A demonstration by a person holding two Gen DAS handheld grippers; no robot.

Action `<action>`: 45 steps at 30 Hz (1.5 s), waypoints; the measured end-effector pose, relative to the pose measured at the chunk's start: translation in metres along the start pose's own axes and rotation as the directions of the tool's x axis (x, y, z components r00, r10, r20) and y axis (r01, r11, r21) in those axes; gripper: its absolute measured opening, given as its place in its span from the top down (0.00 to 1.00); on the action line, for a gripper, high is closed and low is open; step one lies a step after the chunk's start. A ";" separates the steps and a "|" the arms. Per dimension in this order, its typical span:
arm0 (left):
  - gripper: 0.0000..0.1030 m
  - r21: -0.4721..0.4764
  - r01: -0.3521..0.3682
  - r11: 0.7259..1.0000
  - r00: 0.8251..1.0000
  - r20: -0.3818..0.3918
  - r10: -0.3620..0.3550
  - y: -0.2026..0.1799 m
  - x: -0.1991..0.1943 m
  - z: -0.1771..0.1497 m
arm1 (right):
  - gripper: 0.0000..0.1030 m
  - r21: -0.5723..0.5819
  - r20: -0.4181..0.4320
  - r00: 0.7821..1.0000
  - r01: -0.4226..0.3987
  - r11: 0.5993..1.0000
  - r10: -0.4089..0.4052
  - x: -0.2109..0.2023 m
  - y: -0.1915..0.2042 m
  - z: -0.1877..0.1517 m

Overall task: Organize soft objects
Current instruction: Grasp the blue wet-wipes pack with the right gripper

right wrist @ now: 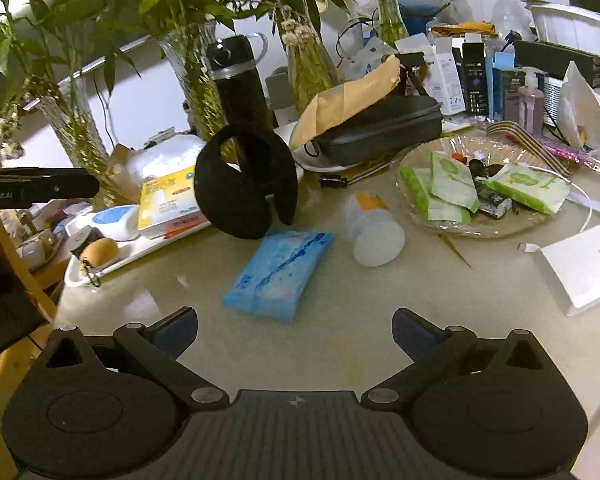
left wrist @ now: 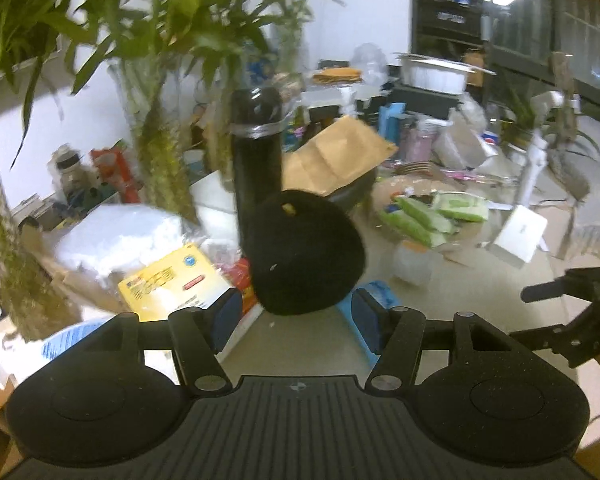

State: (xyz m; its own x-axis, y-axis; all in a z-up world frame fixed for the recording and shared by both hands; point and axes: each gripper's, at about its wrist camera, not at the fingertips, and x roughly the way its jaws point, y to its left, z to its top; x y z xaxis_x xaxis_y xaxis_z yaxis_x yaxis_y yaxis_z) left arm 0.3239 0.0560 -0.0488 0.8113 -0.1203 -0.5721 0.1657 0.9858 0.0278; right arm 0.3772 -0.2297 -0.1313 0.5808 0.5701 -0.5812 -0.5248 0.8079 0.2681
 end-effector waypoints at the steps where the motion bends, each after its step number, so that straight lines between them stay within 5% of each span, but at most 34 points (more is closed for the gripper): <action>1: 0.42 -0.014 -0.008 1.000 1.000 -0.001 0.008 0.003 0.003 -0.003 | 0.00 -0.001 -0.009 1.000 0.002 1.000 -0.002 0.006 -0.001 0.000; 10: 0.42 -0.153 -0.073 0.985 0.997 -0.051 0.066 0.024 0.020 -0.020 | 0.00 -0.037 -0.039 0.999 0.001 0.999 -0.002 0.044 0.003 0.003; 13: 0.42 -0.212 -0.040 0.976 0.998 -0.045 0.031 0.029 0.019 -0.019 | 0.00 -0.037 -0.049 0.999 -0.006 0.999 0.005 0.058 0.007 0.005; 26: 0.42 -0.206 -0.038 0.978 0.999 -0.032 0.032 0.026 0.023 -0.016 | 0.00 -0.089 -0.065 0.998 -0.032 0.996 0.026 0.109 0.027 0.021; 38: 0.42 -0.177 -0.021 0.984 1.000 -0.023 0.017 0.015 0.028 -0.011 | 0.01 -0.187 -0.122 0.986 0.093 0.978 -0.117 0.160 0.046 0.021; 42: 0.42 -0.190 -0.007 0.982 1.000 -0.007 0.005 0.016 0.027 -0.009 | 0.20 -0.225 -0.114 0.986 0.093 0.970 -0.121 0.154 0.047 0.019; 45: 0.42 -0.212 0.008 0.977 1.000 -0.005 -0.009 0.019 0.027 -0.009 | 0.23 -0.222 -0.109 0.983 0.124 0.967 -0.151 0.148 0.041 0.020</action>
State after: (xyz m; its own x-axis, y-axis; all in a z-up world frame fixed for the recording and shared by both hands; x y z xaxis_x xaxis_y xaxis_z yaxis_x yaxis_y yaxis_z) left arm 0.3440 0.0728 -0.0706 0.8069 -0.1285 -0.5766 0.0491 0.9872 -0.1515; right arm 0.4541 -0.1098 -0.1910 0.5822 0.4219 -0.6950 -0.5736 0.8190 0.0166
